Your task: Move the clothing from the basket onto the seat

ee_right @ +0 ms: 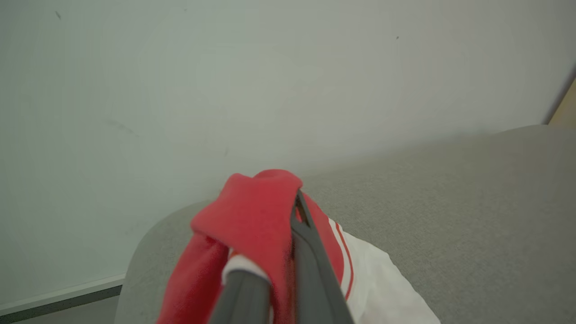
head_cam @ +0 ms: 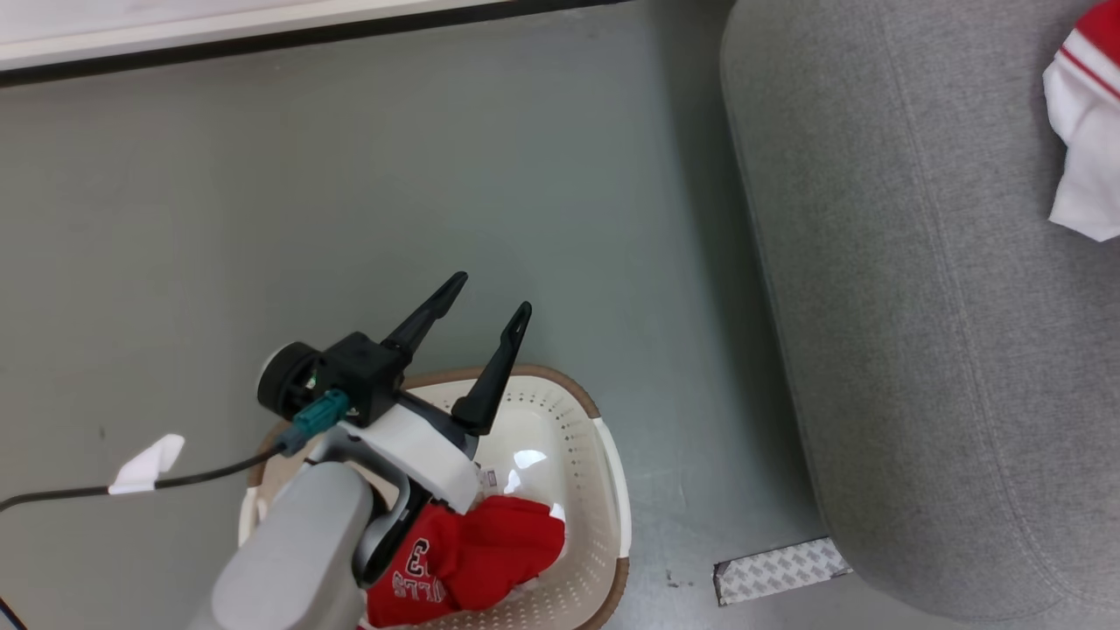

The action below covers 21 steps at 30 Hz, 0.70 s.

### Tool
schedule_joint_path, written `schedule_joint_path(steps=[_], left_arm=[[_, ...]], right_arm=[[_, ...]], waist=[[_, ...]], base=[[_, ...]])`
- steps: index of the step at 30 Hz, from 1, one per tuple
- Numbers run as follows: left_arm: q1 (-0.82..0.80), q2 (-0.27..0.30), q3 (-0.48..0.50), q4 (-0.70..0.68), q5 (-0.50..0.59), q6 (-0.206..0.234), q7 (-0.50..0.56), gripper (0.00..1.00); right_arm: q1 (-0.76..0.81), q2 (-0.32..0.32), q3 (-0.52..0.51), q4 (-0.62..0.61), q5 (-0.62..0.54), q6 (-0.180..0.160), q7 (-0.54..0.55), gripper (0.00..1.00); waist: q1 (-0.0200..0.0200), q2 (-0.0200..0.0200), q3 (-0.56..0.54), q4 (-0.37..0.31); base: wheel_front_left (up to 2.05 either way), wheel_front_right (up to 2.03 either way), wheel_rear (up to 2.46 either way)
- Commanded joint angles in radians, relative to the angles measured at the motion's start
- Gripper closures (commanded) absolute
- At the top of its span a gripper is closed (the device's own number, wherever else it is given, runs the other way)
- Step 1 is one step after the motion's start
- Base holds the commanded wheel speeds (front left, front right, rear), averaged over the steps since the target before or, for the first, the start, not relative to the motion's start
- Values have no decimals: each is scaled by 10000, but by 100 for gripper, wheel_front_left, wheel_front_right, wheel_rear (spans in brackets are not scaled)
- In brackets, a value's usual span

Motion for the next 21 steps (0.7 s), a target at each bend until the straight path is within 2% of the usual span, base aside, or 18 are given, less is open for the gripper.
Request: schedule_joint_path(steps=[1, 6, 11, 12, 14, 15, 16, 21], left_arm=[[-96, 55, 43, -17, 103, 9, -5, 0], [-32, 0, 91, 74, 37, 4, -5, 0], [76, -82, 172, 143, -35, -3, -5, 0], [117, -95, 192, 165, -43, -4, -5, 0], [175, -120, 218, 186, -62, -5, -5, 0], [213, -129, 239, 200, -75, -7, -5, 0], [243, -143, 262, 223, -87, -9, -5, 0], [519, -264, 395, 364, -172, -19, -5, 0]], right_arm=[[-178, -208, 288, 396, 144, 28, 174, 100], [-146, -442, 1529, 1431, 444, 28, 1373, 100], [-205, -654, 2375, 1949, 916, 28, 2394, 100], [-229, -698, 2518, 1992, 956, 28, 2485, 96], [-284, -795, 2738, 2082, 1041, 28, 2552, 60], [-305, -814, 2840, 2111, 1053, 28, 2554, 21], [-330, -828, 2978, 2143, 1070, 28, 2591, 0], [-284, -989, 3723, 2194, 1094, 28, 3012, 0]], waist=[[-2, 1, 77, 85], [-2, 1, -50, 163], [-2, 1, -283, 196], [-2, 1, -346, 191], [-2, 1, -453, 185], [-2, 1, -523, 176], [-2, 1, -595, 167], [-2, 1, -1239, 98]], base=[[0, 0, 0], [0, 0, 0], [0, 0, 0], [0, 0, 0], [0, 0, 0], [0, 0, 0], [0, 0, 0], [0, 0, 0]])
